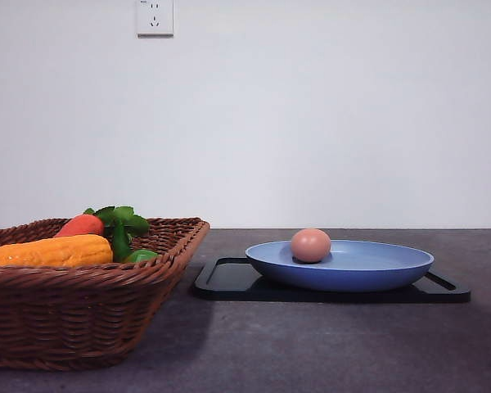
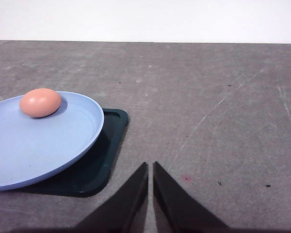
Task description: Transfer egg from basket to plate and serve
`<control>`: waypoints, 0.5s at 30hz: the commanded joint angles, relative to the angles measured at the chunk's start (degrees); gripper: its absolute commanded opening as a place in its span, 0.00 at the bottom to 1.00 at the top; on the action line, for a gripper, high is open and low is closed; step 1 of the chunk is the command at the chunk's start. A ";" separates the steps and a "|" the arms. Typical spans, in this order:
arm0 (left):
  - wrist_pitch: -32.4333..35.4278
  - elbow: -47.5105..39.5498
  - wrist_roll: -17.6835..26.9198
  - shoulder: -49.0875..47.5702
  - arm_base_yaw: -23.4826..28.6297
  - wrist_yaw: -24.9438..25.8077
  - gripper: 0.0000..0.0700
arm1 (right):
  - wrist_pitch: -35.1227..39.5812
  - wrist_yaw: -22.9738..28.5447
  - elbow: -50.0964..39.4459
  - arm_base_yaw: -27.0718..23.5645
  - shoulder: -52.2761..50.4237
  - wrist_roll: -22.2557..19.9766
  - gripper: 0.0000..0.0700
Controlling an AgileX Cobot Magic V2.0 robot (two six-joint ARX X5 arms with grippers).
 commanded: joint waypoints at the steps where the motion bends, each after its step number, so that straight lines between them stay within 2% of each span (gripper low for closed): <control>1: -0.83 -1.44 -0.28 -0.09 0.04 -0.07 0.00 | 0.44 0.17 -0.35 -0.11 -0.07 0.74 0.00; 15: -0.83 -1.44 -0.28 -0.09 0.04 -0.07 0.00 | 0.44 0.17 -0.35 -0.11 -0.07 0.74 0.00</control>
